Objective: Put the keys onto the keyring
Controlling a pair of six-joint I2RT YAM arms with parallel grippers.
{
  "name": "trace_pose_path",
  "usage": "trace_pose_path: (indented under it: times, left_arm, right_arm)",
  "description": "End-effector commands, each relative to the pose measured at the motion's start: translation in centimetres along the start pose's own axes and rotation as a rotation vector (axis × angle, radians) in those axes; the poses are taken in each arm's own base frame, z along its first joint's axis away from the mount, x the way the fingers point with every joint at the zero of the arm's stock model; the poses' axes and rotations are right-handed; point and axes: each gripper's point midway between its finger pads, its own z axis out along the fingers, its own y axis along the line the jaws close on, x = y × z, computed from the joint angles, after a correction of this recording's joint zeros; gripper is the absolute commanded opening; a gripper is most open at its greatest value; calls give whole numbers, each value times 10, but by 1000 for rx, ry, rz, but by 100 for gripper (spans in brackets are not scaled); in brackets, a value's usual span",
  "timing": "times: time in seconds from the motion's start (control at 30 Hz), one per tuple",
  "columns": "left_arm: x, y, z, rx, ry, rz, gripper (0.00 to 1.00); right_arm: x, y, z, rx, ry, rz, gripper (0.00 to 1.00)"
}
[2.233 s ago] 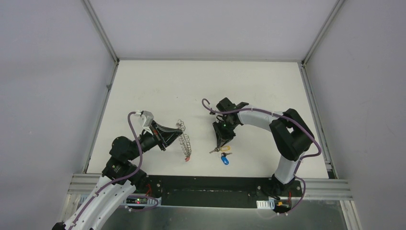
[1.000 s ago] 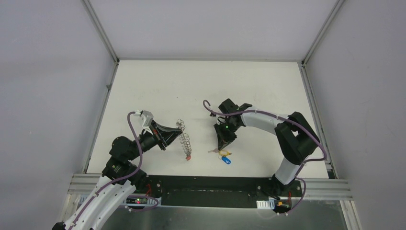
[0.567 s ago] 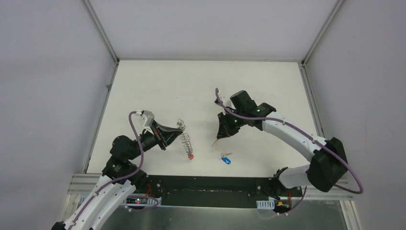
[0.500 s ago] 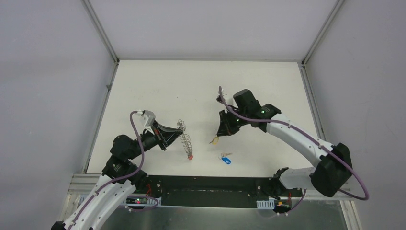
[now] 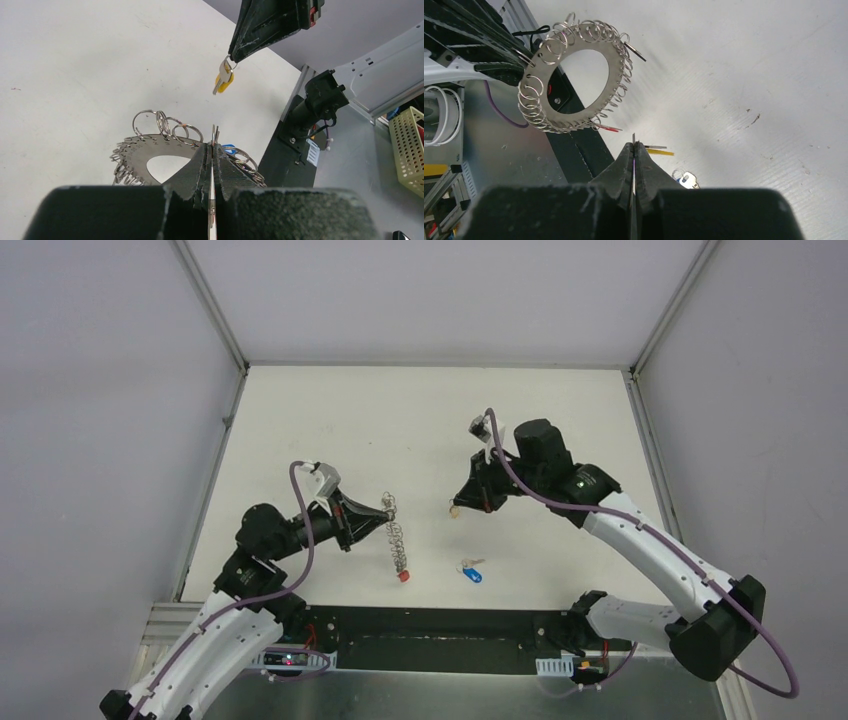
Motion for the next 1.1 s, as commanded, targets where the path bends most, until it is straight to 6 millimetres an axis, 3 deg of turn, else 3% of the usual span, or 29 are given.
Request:
trace_pose_path:
  times: [0.0, 0.17, 0.43, 0.83, 1.07]
  left_arm:
    - [-30, -21, 3, 91, -76, 74, 0]
    - [-31, -22, 5, 105, -82, 78, 0]
    - [-26, -31, 8, 195, -106, 107, 0]
    - [-16, -41, 4, 309, -131, 311, 0]
    - [-11, -42, 2, 325, -140, 348, 0]
  right_arm:
    - [-36, 24, -19, -62, -109, -45, 0]
    - [-38, 40, -19, -145, -53, -39, 0]
    - [-30, 65, -3, -244, 43, -61, 0]
    - [-17, 107, -5, -408, 99, -176, 0]
    - [-18, 115, -4, -411, 92, -221, 0]
